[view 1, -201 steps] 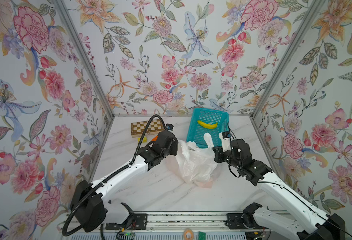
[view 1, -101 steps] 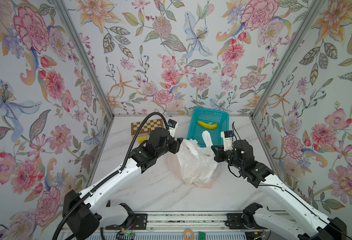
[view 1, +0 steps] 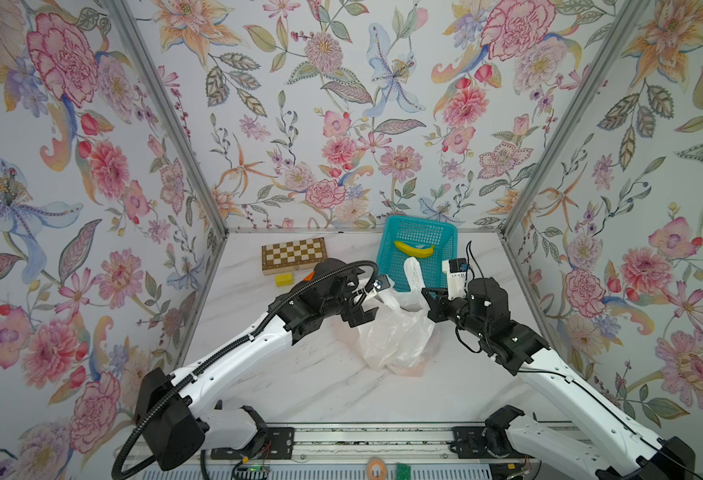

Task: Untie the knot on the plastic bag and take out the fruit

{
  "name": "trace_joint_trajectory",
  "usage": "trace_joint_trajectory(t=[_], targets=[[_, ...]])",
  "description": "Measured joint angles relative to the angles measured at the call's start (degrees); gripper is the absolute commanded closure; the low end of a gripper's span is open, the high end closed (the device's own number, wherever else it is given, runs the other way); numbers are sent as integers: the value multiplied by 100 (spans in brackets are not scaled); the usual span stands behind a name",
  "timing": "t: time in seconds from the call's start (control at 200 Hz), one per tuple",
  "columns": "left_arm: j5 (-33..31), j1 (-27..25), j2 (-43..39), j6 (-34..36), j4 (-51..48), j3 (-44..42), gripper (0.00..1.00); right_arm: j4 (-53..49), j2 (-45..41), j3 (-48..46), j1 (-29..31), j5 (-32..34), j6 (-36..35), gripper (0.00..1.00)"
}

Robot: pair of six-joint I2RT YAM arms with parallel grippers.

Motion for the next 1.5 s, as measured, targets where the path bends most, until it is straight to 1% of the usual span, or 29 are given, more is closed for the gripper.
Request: trace_joint_trajectory(t=[0.075,0.19,0.23,0.265,0.295,0.32,0.38,0.42,0.475,0.535,0.555,0.575,0.696,0.756,0.766,0.811,0.881,0.931,1.041,1.061,1.091,1.126,1.186,1.196,1.246,1.291,1.326,1.431,1.501], targets=[[4,0,101,575,114,15,1,-2,2,0,0,0,0,100],[-9,0,352,1106,422,31,1,-4,2,0,0,-15,2,100],[-13,0,457,1220,540,31,4,-9,2,7,0,-22,2,100],[-13,0,553,1290,660,31,9,-11,2,11,0,-22,2,100],[-4,0,627,1329,761,31,15,-13,-4,15,0,-22,2,100],[4,0,675,1298,820,31,24,-15,-15,15,0,-22,2,100],[9,0,769,1283,1051,26,56,-20,-48,17,0,-22,4,100],[-17,0,802,1156,1239,20,73,-26,-94,17,0,-22,7,100],[-133,0,828,909,1563,15,87,-39,-170,15,0,-22,4,100],[-343,0,855,474,1843,44,97,-85,-282,17,0,-22,0,100],[-455,0,879,210,1926,83,100,-107,-323,17,0,-22,-2,100],[-540,2,898,111,1976,129,100,-136,-365,15,0,-22,-2,100],[-1252,28,1196,-1204,1849,844,100,-267,-605,9,131,-155,-28,100],[-1515,55,1368,-1803,1692,1333,100,-332,-748,-26,319,-452,-59,100],[-1582,66,1412,-2004,1650,1464,100,-328,-789,-50,361,-531,-70,100],[-1698,87,1486,-2387,1582,1705,100,-341,-890,-125,516,-754,-90,100],[-1794,149,1558,-2951,1475,1956,100,-350,-1062,-345,852,-1119,-111,100],[-1797,188,1569,-3274,1419,2037,100,-358,-1178,-599,1246,-1342,-116,100],[-1733,223,1620,-3757,1333,2096,100,-457,-1189,-1003,1904,-1266,-140,100],[-1705,223,1639,-3814,1309,2105,98,-481,-1156,-1047,2022,-1187,-155,100],[-1639,214,1676,-3901,1285,2105,94,-514,-1099,-1086,2135,-1073,-155,93],[-1606,208,1722,-3982,1250,2105,88,-562,-1045,-1091,2221,-929,-155,88],[-1587,210,1823,-4155,1220,2105,73,-632,-1010,-1082,2299,-667,-153,74],[-1587,214,1832,-4181,1213,2105,71,-632,-1010,-1082,2299,-667,-153,73],[-1578,223,1882,-4297,1154,2105,65,-717,-1014,-1049,2334,-428,-63,67],[-1582,225,1891,-4494,1073,2105,61,-791,-1019,-953,2347,-136,-42,56],[-1582,225,1888,-4592,1025,2105,58,-811,-1029,-874,2345,28,7,51],[-1572,223,1794,-5086,813,2074,54,-881,-1036,-404,2238,590,129,46],[-1543,223,1637,-5462,601,2000,52,-868,-968,-31,2035,763,210,43]])
